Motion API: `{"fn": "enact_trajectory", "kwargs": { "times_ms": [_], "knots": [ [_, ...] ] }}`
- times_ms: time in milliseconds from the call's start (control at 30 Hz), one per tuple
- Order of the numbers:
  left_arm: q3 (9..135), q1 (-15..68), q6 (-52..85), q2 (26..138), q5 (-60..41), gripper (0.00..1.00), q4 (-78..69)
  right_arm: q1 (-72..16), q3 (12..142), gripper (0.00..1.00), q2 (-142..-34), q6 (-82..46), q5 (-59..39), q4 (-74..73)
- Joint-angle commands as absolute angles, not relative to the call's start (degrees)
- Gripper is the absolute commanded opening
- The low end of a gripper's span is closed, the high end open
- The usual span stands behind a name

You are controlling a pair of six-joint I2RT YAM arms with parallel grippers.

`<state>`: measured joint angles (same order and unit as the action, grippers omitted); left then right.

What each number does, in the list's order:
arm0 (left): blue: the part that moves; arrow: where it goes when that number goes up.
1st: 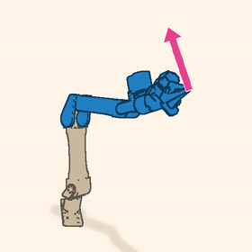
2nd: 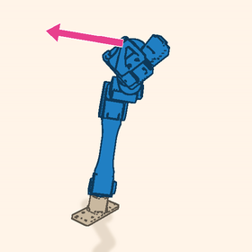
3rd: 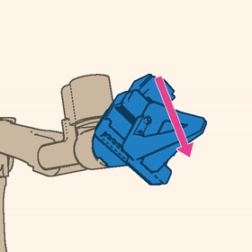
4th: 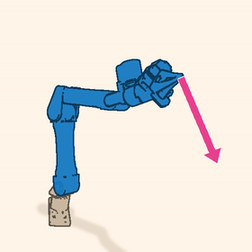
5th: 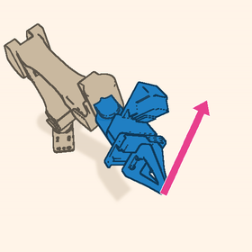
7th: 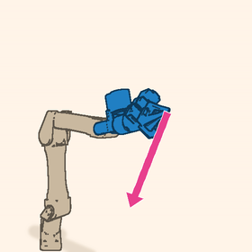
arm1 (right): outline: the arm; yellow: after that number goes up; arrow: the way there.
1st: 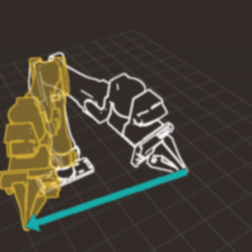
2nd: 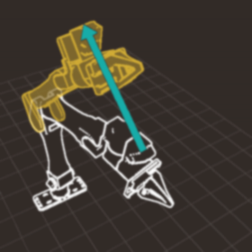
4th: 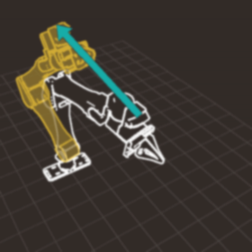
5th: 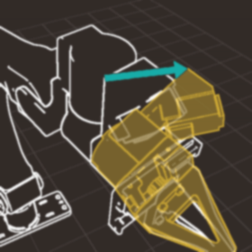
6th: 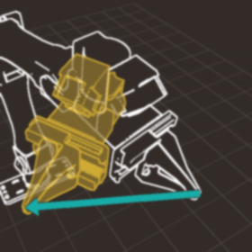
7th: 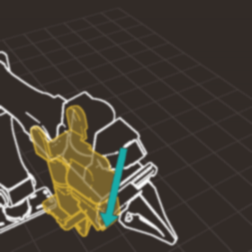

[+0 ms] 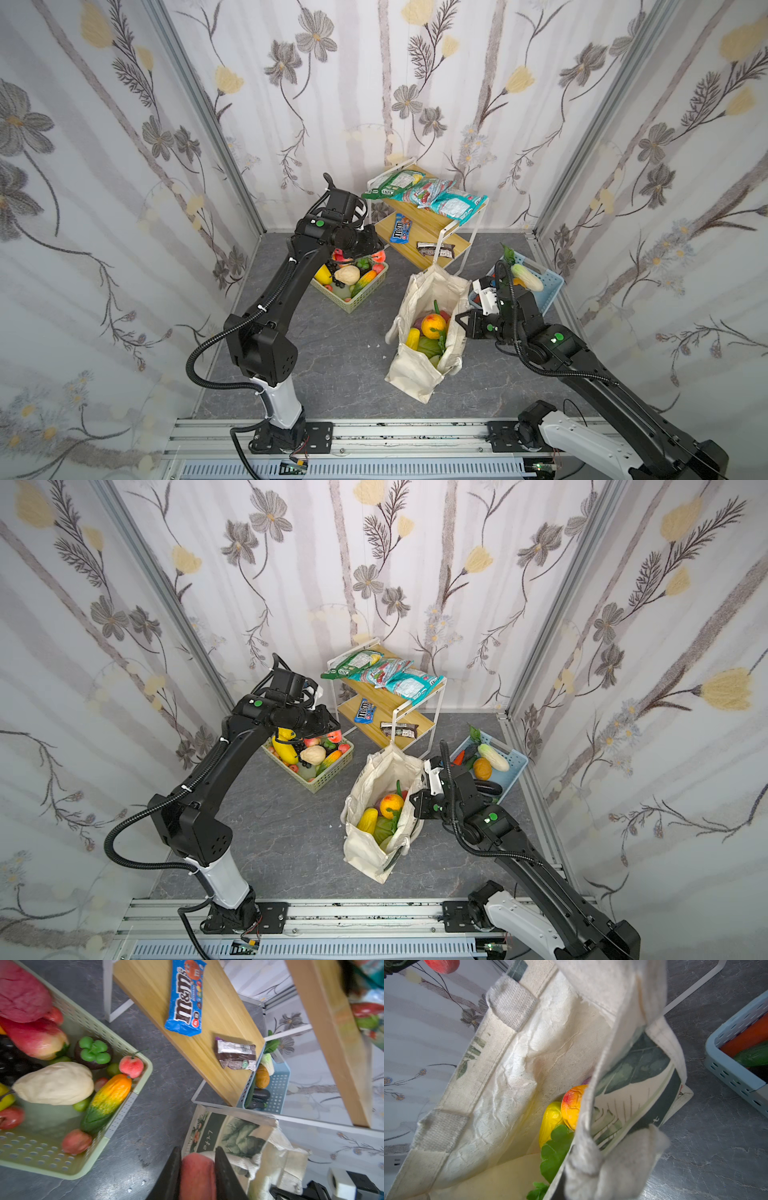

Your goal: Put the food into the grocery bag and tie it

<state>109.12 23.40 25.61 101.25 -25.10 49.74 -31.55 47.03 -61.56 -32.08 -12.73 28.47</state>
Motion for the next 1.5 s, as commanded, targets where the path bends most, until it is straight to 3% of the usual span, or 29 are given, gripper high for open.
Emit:
{"fn": "enact_trajectory", "kwargs": {
  "times_ms": [0,367,800,1467],
  "knots": [
    [107.7,25.9,29.5,99.8,-28.8,0.27,44.5,-31.6,47.0,0.08,-61.9,-32.3,-12.7,28.0],
    [103.2,36.8,32.0,99.2,-28.9,0.28,38.4,-31.6,46.9,0.08,-61.3,-32.4,-12.3,28.6],
    [99.3,43.1,31.7,101.6,-25.9,0.28,36.9,-31.6,46.1,0.09,-60.4,-32.5,-11.9,28.9],
    [102.9,51.8,23.6,110.0,-6.2,0.28,48.1,-31.6,46.0,0.09,-59.5,-32.8,-10.7,29.7]
  ]
}}
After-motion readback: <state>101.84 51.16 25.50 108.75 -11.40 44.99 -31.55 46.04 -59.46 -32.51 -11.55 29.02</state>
